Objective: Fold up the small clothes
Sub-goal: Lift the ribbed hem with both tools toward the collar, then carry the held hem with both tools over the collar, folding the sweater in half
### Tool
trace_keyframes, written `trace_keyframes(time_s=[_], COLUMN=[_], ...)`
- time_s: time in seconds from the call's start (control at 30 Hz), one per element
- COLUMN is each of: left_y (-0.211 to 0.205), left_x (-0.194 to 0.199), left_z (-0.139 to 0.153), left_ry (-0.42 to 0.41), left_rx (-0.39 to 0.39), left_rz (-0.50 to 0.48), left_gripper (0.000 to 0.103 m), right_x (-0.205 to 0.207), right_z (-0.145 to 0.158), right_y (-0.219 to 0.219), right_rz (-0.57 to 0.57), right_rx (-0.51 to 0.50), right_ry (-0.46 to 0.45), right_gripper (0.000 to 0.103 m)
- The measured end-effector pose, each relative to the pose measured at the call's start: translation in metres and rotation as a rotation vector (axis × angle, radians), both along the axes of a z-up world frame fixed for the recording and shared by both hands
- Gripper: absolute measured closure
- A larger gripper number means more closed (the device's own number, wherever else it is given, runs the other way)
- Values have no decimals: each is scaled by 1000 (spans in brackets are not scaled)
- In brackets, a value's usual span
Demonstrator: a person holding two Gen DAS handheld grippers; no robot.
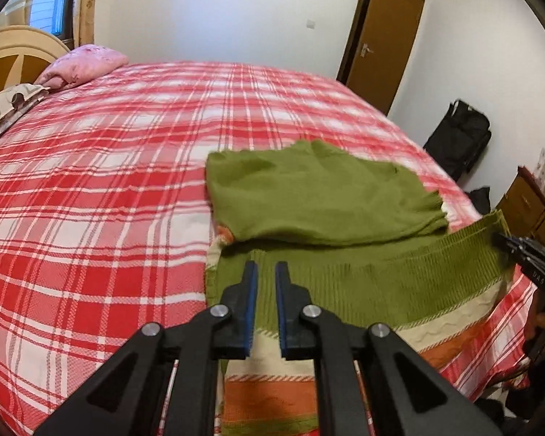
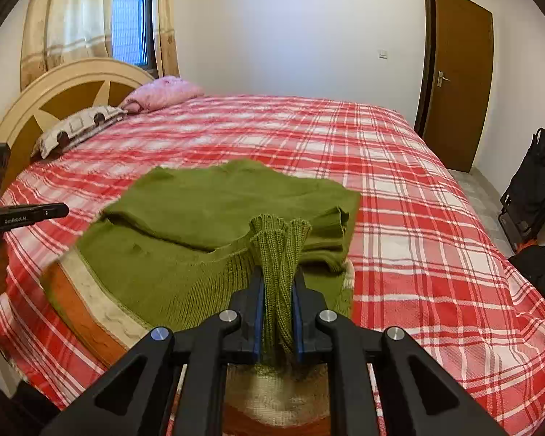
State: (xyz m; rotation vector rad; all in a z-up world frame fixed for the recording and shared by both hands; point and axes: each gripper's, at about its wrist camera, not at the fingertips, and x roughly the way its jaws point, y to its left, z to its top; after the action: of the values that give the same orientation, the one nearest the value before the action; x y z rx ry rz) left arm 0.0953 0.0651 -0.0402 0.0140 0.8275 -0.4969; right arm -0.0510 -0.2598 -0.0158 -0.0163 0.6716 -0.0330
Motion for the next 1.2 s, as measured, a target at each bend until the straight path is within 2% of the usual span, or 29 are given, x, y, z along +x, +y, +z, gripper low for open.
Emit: trace_keyframes(time_s=[0.07, 0.13, 0.2, 0.23, 0.4, 0.57, 0.63, 0.7, 0.8, 0.93, 1.03, 1.07, 1.13, 1.2], left_y=[-4, -9, -15, -17, -32, -29, -24, -22, -20, -26, -27, -29, -31, -30], left_x=[0, 2, 6, 5, 12, 17, 19, 19, 18, 14, 10, 12, 20, 27], left_z=[-8, -16, -24, -26, -42, -53, -54, -54, -52, -50, -47, -48, -54, -56], left_ry=[37, 79, 98, 94, 114, 156, 163, 155, 159, 122, 98, 102, 141, 163], left_rx=[12, 4, 25, 38, 111, 83, 58, 74, 61, 86, 69, 78, 113, 90], left_rz=[-31, -64, -78, -78, -92, -64, -48, -33, -26, -38, -61, -66, -50, -49], left_gripper=[90, 80, 48, 45, 45, 50, 60, 78, 91, 92, 92, 89, 76, 70], right_x=[-2, -3, -5, -7, -11, -10, -9, -8, -7, -7, -7, -6, -5, -6], right_z=[-5, -9, -12, -13, -17, -25, -27, -30, -34, -38, -41, -42, -44, -45], right_y=[-3, -4, -5, -6, -6, -8, -8, -8, -7, -7, -8, -8, -10, -11], right_rz=[-5, -9, -13, -14, -21, -28, -34, -37, -37, -37, -40, -42, -46, -49], right_rx=[18, 26, 37, 49, 66, 77, 81, 86, 87, 87, 90, 93, 100, 109], right_ry=[15, 26, 33, 36, 45, 64, 71, 78, 89, 99, 107, 112, 116, 114], right_gripper=[90, 90, 90, 90, 90, 90, 90, 90, 90, 90, 90, 90, 90, 90])
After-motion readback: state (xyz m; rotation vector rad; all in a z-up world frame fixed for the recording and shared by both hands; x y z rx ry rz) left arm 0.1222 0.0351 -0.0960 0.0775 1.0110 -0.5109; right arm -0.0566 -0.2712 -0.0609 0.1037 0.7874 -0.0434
